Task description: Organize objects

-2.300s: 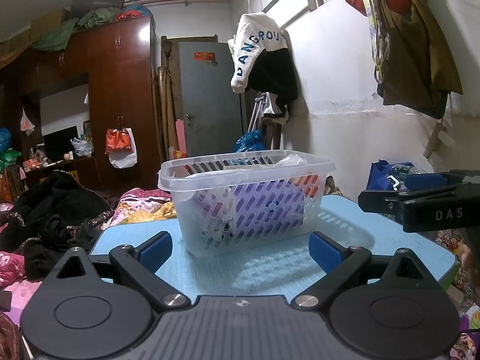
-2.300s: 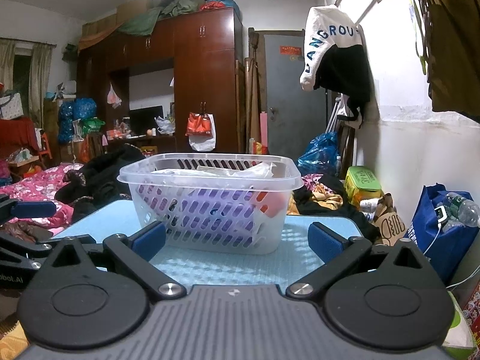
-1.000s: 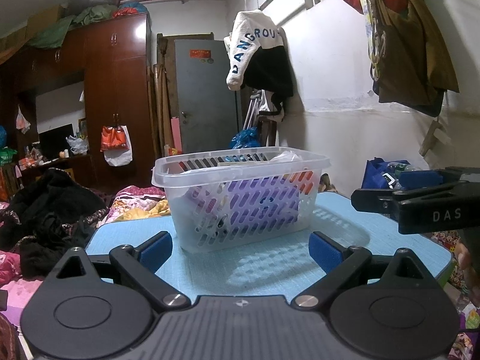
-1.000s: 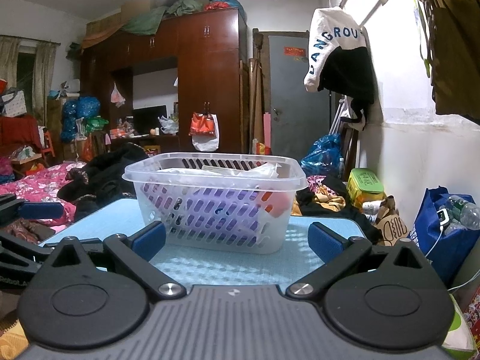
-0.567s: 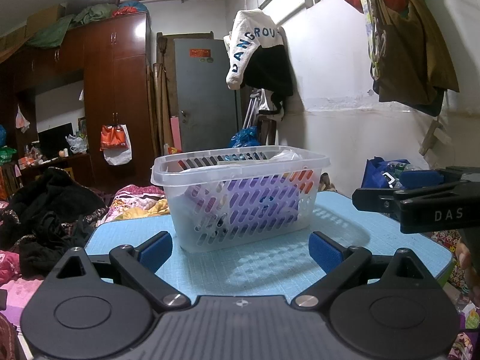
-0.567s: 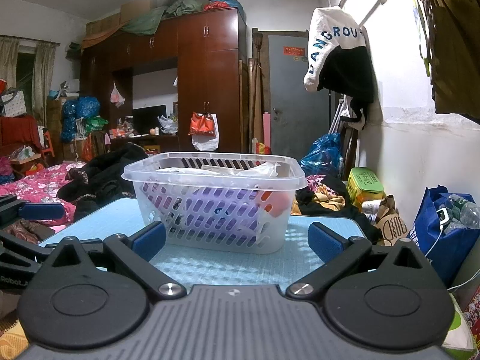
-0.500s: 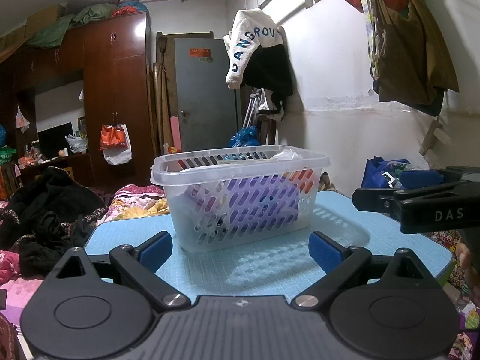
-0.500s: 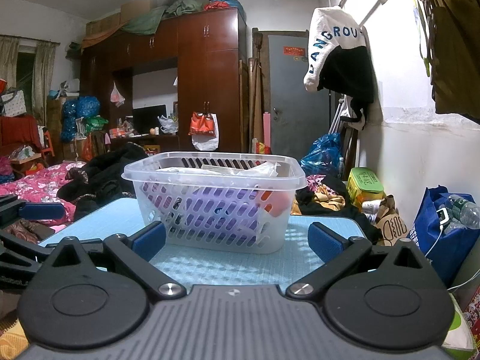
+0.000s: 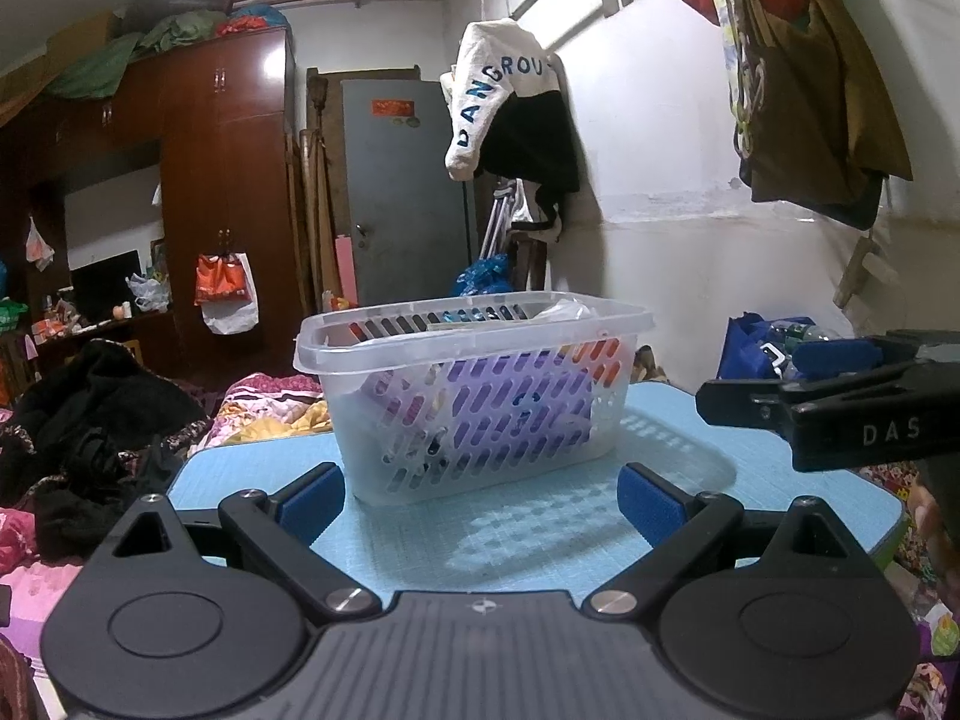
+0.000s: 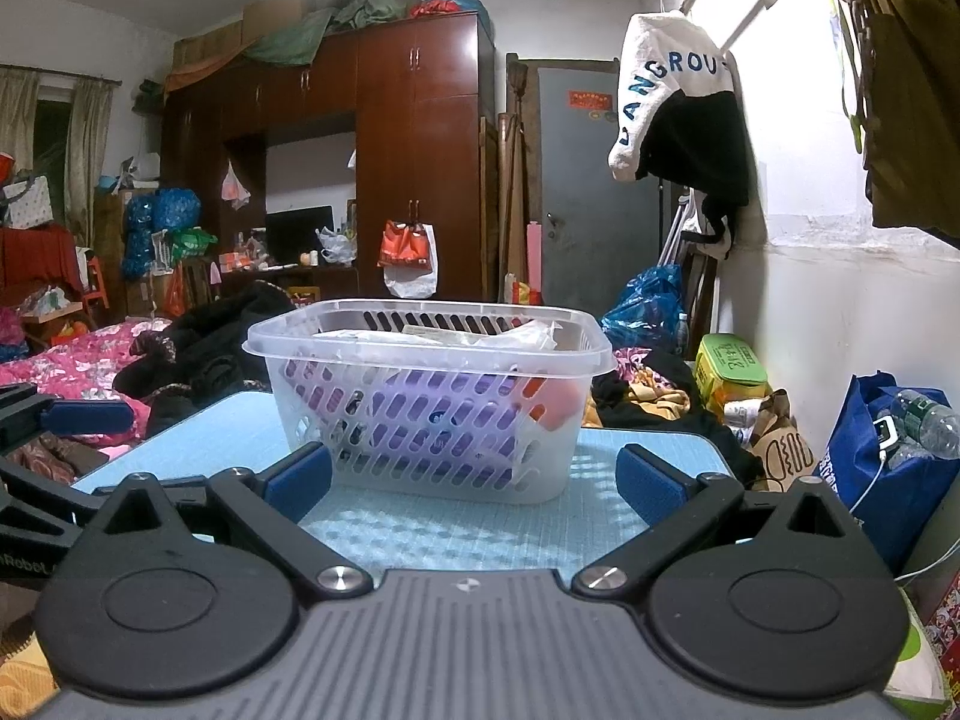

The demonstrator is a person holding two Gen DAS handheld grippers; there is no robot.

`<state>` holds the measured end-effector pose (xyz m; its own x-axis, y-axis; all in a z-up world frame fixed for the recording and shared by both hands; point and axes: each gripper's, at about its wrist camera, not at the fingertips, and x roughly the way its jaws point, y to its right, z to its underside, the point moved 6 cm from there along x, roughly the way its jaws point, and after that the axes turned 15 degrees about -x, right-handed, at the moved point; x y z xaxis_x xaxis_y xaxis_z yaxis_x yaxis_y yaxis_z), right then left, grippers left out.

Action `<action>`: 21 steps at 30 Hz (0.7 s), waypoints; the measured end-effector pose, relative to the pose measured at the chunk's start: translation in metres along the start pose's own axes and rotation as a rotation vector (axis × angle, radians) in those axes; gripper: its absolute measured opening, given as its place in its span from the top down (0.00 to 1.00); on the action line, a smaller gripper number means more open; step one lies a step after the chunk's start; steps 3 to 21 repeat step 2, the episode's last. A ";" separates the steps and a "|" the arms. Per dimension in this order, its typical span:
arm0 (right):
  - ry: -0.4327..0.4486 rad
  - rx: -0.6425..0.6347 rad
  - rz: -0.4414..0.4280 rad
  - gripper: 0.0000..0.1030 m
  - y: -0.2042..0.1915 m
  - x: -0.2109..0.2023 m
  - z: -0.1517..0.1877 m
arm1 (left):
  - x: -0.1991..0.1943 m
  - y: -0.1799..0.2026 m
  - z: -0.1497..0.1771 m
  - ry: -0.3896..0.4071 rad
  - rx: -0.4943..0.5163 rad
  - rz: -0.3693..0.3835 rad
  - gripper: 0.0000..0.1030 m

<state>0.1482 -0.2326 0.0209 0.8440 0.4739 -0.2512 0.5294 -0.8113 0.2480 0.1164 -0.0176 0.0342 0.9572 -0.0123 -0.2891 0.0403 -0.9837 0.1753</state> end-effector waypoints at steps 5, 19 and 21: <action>-0.002 -0.001 0.000 0.00 -0.001 0.001 0.001 | -0.001 -0.001 -0.001 0.008 -0.002 -0.004 0.04; -0.002 -0.001 0.000 0.00 -0.001 0.001 0.001 | -0.001 -0.001 -0.001 0.008 -0.002 -0.004 0.04; -0.002 -0.001 0.000 0.00 -0.001 0.001 0.001 | -0.001 -0.001 -0.001 0.008 -0.002 -0.004 0.04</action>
